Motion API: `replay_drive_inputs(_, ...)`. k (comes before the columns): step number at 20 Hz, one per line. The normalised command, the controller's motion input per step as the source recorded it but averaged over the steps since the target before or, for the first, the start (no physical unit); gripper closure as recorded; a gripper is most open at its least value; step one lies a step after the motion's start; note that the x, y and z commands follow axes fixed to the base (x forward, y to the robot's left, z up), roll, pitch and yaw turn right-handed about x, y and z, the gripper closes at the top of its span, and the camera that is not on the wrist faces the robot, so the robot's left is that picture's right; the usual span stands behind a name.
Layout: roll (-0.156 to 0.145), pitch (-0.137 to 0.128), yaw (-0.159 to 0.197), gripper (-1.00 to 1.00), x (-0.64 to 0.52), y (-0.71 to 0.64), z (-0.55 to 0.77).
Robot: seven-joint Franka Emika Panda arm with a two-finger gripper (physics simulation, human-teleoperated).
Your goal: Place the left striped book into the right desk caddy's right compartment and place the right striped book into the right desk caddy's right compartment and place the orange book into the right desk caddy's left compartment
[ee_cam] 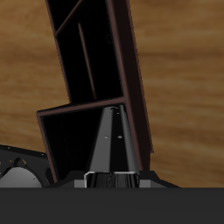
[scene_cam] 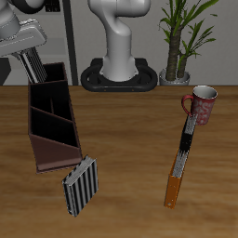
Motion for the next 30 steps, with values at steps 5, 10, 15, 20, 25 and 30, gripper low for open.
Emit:
replay_drive_inputs(5, 0.016, 0.039, -0.004, 1.0, 0.02, 0.05, -0.1)
replay_drive_inputs(10, 0.005, 0.047, -0.027, 1.0, 0.07, 0.07, -0.17)
replay_drive_inputs(15, -0.001, 0.019, 0.021, 1.0, 0.11, 0.03, -0.15)
replay_drive_inputs(20, -0.036, 0.001, -0.035, -1.0, 0.1, -0.06, -0.03)
replay_drive_inputs(25, -0.04, 0.001, -0.035, -1.0, 0.02, -0.03, 0.0)
replay_drive_inputs(30, 0.005, -0.003, 0.01, -1.0, 0.03, 0.05, 0.02)
